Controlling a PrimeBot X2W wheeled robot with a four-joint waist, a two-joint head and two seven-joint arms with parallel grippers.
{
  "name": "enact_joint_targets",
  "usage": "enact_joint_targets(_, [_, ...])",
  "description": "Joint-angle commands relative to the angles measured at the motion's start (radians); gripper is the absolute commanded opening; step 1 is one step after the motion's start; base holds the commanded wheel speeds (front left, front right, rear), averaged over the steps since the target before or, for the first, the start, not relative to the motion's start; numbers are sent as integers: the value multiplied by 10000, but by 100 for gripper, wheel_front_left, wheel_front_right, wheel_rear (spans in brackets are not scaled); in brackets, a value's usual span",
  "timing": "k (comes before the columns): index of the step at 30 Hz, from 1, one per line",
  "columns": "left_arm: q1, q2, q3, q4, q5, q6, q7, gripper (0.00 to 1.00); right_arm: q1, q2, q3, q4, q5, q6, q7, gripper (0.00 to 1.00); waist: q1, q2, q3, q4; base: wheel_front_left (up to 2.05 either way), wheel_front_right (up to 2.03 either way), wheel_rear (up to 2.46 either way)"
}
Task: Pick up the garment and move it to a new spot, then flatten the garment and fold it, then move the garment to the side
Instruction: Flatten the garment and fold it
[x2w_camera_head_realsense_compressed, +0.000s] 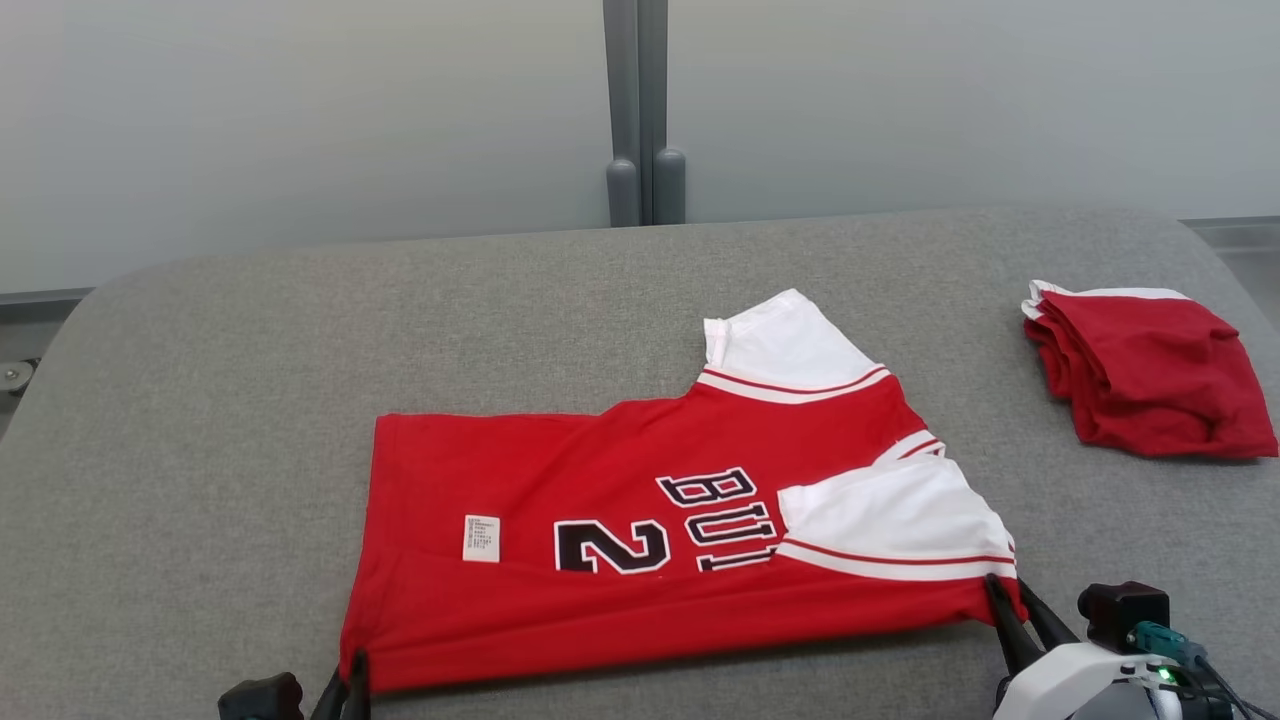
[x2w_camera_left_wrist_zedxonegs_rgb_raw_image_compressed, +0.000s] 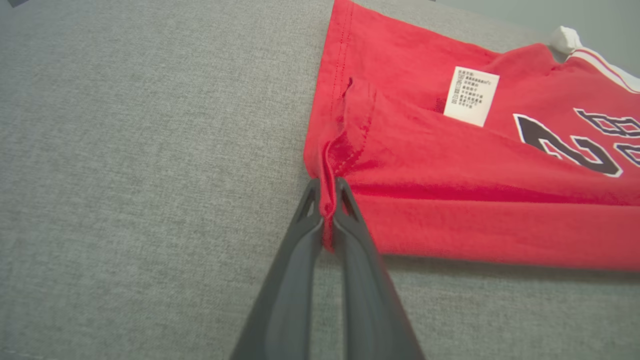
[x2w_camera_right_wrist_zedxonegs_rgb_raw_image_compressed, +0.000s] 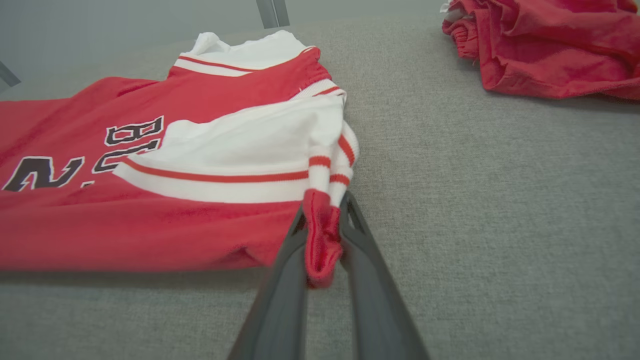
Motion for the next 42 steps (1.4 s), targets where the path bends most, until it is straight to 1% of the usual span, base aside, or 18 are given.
enact_joint_targets(1, [83,119,117,-41,86,159,5,100,73,-85,-113,-35,92,-28,5,72,0,-1,80,43,0,0,0])
enact_joint_targets(2, [87,119,136,-67,89,189,5,100,87,-72,-170,-11,138,-28,5,100,0,-1,115,61,0,0,0])
enact_joint_targets(6, [166,76,83,-243,215,240,5,100,76,-99,-403,-109,33,-25,5,100,0,-1,257,123,0,0,0])
enact_joint_targets(10, [148,89,184,-803,383,373,5,100,-173,-229,-942,-470,-285,-25,5,100,0,-1,548,173,0,0,0])
enact_joint_targets(14, [-483,90,253,-1422,679,381,5,100,-641,-190,-1178,-983,-719,-22,5,100,0,-1,1061,240,0,0,0])
enact_joint_targets(17, [-1300,182,175,-1475,960,298,5,100,-1373,-137,-1082,-1267,-927,-22,5,100,0,-1,1729,260,0,0,0])
enact_joint_targets(23, [-3155,406,-11,-783,1250,167,5,100,-2805,-17,-548,-1328,-1121,-24,5,100,0,-1,2795,190,0,0,0])
enact_joint_targets(27, [-4317,630,-243,167,1320,75,6,100,-3490,-35,-131,-1286,-1034,-24,5,100,0,-1,3389,160,0,0,0])
enact_joint_targets(28, [-4828,709,-326,607,1294,59,5,100,-3765,-62,11,-1253,-933,-24,5,100,0,-1,3623,136,0,0,0])
enact_joint_targets(35, [-5959,833,-472,1749,1002,-7,5,100,-4533,-136,383,-1058,-897,-24,5,100,0,-1,4122,90,0,0,0])
enact_joint_targets(40, [-6272,743,-611,1836,839,-28,5,100,-5376,-304,840,-691,-1036,-24,5,100,0,-1,4382,184,0,0,0])
enact_joint_targets(41, [-6300,713,-660,1845,839,-29,5,96,-5607,-360,931,-492,-1054,-24,5,100,0,-1,4430,216,0,0,0])
enact_joint_targets(42, [-6342,687,-712,1880,832,-30,5,73,-5841,-408,1054,-267,-1082,-22,5,100,0,-1,4482,260,0,0,0])
